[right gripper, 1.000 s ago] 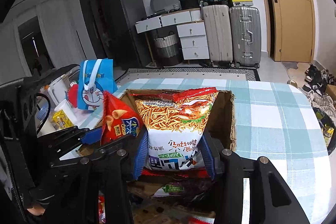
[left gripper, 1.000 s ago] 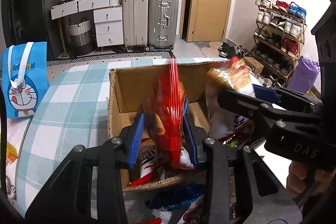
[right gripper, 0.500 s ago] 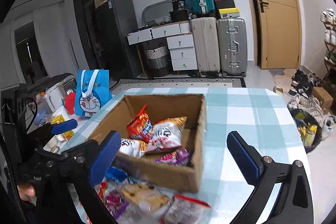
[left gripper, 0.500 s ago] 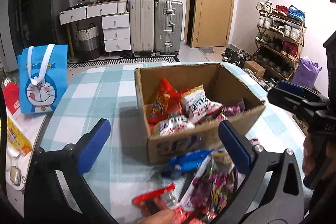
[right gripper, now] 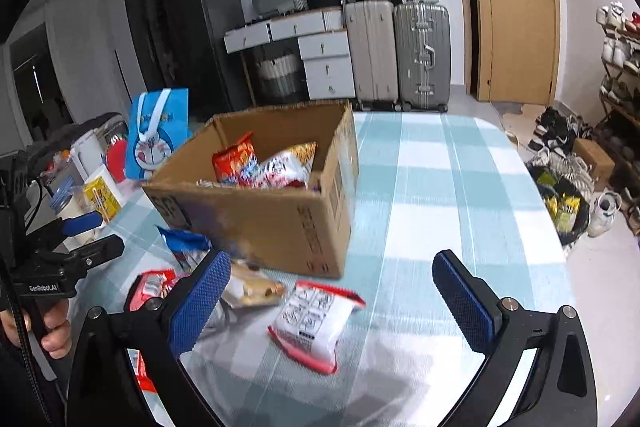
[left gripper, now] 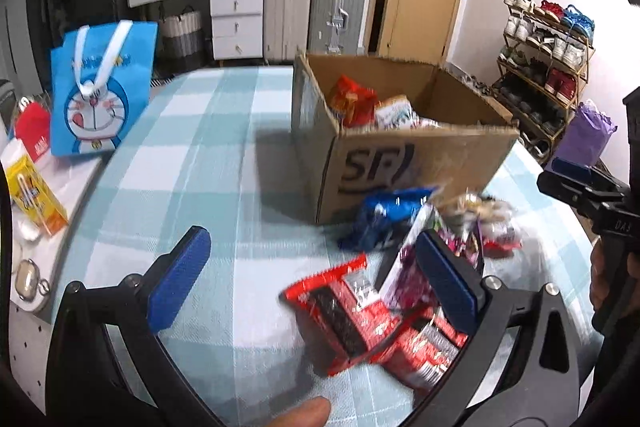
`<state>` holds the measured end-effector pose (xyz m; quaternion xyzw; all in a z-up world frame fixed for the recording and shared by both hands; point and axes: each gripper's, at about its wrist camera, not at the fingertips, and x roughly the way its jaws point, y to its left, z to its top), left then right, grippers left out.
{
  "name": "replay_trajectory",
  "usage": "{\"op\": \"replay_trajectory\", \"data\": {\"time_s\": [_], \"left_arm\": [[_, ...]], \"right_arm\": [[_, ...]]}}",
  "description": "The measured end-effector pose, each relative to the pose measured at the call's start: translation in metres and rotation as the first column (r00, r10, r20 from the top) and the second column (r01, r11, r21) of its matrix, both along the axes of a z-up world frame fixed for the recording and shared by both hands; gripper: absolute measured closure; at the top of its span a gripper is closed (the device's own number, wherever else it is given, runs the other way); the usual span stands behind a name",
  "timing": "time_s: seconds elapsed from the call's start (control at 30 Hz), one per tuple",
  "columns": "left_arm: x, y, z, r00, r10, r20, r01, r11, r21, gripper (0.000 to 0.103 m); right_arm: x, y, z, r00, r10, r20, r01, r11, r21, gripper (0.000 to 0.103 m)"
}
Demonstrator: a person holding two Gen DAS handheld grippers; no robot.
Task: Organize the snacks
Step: 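Grasp the white printed packet with the right tool while the left tool grasps a red wafer packet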
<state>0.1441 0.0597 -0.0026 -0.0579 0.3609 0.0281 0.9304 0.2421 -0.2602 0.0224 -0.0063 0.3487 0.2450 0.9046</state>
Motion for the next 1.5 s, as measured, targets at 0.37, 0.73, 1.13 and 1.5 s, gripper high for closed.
{"op": "replay_trajectory", "data": {"time_s": [0.37,0.73,1.13,1.5], "left_arm": [[0.015,-0.006,-0.024,0.994,-0.005,-0.107,0.006,1.0,0.007,0.001],[0.025,-0.017,-0.04,0.983,-0.05,-0.176,0.055,0.998,0.019,0.001],[0.034,-0.012,-0.06,0.97,-0.034,-0.241,0.04,0.999,0.02,0.001],[0.037,0.01,-0.062,0.966,0.006,-0.26,0.004,0.999,0.038,0.001]], "right_arm": [[0.007,0.014,-0.029,0.997,0.022,-0.077,-0.028,0.997,-0.068,0.0],[0.013,0.02,-0.052,0.988,0.028,-0.152,-0.045,0.993,-0.111,0.0],[0.026,0.027,-0.074,0.976,-0.01,-0.219,-0.022,0.989,-0.144,0.0],[0.032,0.011,-0.075,0.973,-0.035,-0.228,-0.011,0.98,-0.197,0.0]]}}
